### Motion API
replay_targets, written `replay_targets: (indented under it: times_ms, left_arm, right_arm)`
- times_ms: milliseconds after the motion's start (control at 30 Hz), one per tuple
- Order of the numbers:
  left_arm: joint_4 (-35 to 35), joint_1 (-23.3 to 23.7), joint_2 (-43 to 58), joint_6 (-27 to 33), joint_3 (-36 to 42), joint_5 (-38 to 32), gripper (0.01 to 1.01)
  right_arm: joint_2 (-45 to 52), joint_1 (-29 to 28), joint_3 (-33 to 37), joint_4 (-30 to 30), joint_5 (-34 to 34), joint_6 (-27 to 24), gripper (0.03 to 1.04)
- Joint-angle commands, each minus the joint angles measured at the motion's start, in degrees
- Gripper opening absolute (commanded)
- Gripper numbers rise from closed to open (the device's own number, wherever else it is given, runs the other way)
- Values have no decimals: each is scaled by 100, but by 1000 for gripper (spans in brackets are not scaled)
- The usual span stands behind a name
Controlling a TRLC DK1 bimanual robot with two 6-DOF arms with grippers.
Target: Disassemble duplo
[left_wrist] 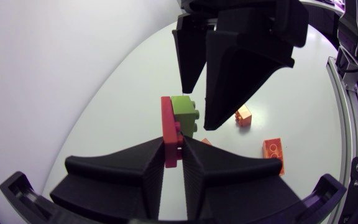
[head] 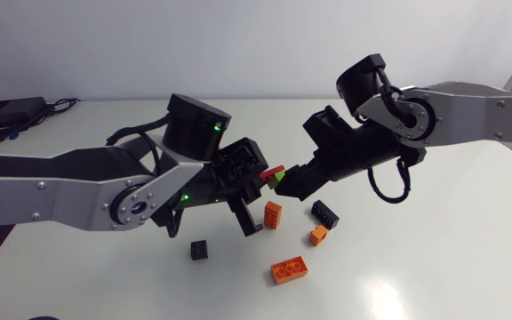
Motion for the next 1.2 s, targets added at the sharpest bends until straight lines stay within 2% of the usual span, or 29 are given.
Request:
replay_targets:
  times_ms: [0,167,267,300,333,433,467,600,767,933,1033,1167]
  left_arm:
    - [81,-59,6,-174,-156,-50,87]
    - [134,-156,6,-165,-235,-50,89]
    - [143,-191,-21,-165,-253,-50,89]
    - [143,-200,-29,-174,-253,-50,89]
    - [143,-218,-38,-165,-261,-50,89]
    - [152,-218,-73,-165,-279,-50,89]
    - [160,-218,-117,-165,-288,-50,89]
    - [195,-218,-196,-174,-288,-50,89]
    - [178,-138,-311,-148,-191,-41,89]
    - [-200,283,-319,-218,161,583,90]
    - [-472,442,-214,-201,354,741,90]
    - [-850,494,-73,142,213,741,92]
  right_arm:
    - [151,53,74,43,-23,171,923]
    - [142,97,101,87,-14,206,900]
    - [125,141,101,105,-14,206,831]
    - [116,150,92,114,-14,206,777]
    - [116,159,83,131,-14,206,679]
    - [107,185,21,184,-5,171,310]
    - [107,212,-23,210,-5,154,277]
    - [98,335,-110,254,92,118,252]
    - [-86,633,-295,237,303,-180,228]
    - [-280,880,-524,246,575,-330,228]
    - [-385,809,-594,254,707,-374,228]
    - [-552,379,-629,272,777,-594,233]
